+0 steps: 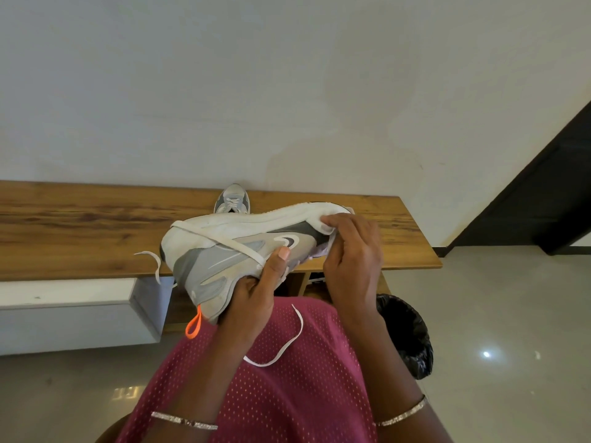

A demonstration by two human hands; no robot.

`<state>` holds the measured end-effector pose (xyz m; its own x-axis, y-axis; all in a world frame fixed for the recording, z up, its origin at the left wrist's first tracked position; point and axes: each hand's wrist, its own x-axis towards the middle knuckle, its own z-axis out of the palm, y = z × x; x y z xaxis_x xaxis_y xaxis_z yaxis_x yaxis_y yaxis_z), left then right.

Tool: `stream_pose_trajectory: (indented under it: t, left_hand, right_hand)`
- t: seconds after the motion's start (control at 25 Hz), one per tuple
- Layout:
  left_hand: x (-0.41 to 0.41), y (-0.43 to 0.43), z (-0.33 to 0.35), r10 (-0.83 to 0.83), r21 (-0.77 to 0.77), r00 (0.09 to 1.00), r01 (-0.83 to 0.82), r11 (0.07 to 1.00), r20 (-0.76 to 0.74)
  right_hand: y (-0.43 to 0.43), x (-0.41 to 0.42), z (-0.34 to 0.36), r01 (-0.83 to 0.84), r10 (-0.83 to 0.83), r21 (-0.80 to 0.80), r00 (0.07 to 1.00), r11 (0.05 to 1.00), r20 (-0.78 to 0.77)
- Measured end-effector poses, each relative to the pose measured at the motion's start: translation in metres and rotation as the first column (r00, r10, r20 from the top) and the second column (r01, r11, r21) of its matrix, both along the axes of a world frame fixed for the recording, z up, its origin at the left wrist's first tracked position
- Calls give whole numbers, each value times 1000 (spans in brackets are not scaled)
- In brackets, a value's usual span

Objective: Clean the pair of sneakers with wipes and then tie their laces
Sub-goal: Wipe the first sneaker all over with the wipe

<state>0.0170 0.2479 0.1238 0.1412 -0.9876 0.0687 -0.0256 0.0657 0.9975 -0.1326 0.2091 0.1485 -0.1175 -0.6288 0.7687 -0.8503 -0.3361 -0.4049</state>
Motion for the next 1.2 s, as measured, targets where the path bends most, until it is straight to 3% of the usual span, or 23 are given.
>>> stream_pose_trajectory:
  t: [0.08, 0.24, 0.36, 0.48, 0.64, 0.92, 1.08, 1.2]
  left_hand:
    - [-1, -1, 3, 11, -74, 995, -19, 997, -102]
    - [-1, -5, 9, -23, 28, 885, 41, 999, -465]
    - [-2, -7, 19, -17, 48, 791, 58, 997, -612]
    - [-6, -8, 23, -31, 40, 762, 74, 996, -647]
    - [-7, -9, 23, -14, 69, 732, 83, 994, -681]
    - [-4, -7, 23, 5, 131, 605, 163, 978, -796]
    - [-7, -9, 23, -18, 86, 667, 124, 989, -744]
    - [-7, -11, 19, 3, 110, 697, 108, 988, -717]
  right_hand:
    - [9, 17, -1, -30, 30, -7, 1000, 1000, 0]
    - [34, 49, -11, -150, 147, -73, 988, 986, -35]
    - [23, 38, -8, -62, 52, -104, 994, 993, -101]
    - [0, 8, 1, 87, -88, -66, 996, 994, -4]
    - [4, 14, -1, 65, -65, 5, 992, 998, 104]
    - [35, 50, -10, -144, 136, -84, 986, 986, -100]
    - [2, 13, 0, 7, -16, -76, 993, 997, -119]
    - [0, 8, 1, 5, -11, -82, 997, 997, -76]
